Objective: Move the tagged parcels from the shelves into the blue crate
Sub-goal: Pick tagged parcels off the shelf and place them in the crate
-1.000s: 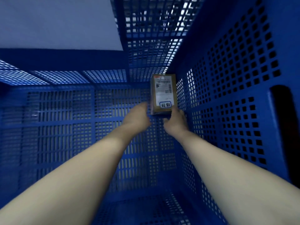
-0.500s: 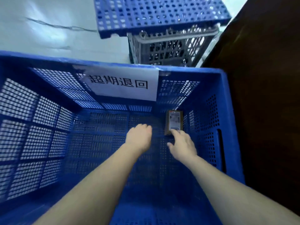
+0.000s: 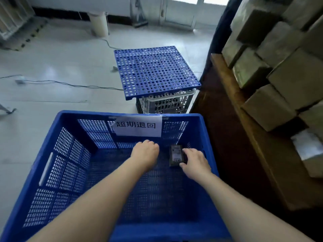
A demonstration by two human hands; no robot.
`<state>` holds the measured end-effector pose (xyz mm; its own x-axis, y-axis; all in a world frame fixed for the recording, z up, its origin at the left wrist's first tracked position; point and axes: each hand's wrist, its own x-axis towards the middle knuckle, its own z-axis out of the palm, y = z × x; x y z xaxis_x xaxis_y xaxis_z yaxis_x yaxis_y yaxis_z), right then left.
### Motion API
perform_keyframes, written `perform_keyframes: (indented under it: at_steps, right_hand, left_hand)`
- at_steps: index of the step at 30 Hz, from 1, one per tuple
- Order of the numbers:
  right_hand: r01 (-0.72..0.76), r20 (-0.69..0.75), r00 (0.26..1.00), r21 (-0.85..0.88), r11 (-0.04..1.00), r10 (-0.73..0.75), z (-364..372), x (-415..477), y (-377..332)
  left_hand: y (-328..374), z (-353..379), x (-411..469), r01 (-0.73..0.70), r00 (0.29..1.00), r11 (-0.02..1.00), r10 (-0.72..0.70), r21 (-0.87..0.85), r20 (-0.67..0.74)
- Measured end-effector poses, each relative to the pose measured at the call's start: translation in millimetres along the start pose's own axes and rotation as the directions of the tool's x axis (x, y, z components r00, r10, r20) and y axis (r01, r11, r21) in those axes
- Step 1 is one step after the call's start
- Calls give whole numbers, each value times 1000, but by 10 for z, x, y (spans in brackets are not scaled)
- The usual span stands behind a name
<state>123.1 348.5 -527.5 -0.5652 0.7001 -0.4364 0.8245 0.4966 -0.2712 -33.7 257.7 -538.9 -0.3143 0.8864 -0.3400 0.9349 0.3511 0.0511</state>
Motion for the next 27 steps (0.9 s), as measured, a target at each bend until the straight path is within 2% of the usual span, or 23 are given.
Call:
perform_keyframes:
  at_steps: [6,11,17,27]
  right_hand:
    - [-40,-108,993,-4,999,39,-511,-882,-245]
    - [-112,-190,976,-3,994,110,-989,-1615,-170]
    - [-244,-283,932,-19,970,229,-1514,-2426,199]
    - [-433,-437,800,53,900,411,-2159,-3730,1128]
  left_hand:
    - [339,-711,-638,-140,985,989,145,55,-89]
    - [685,-1299,-1074,-257,946,959,274,117,-175]
    - [1305,-1906,-1468,-373,872,905,417,205,-257]
    - [2778,-2572,-2031,-555,731,798,602,234,-321]
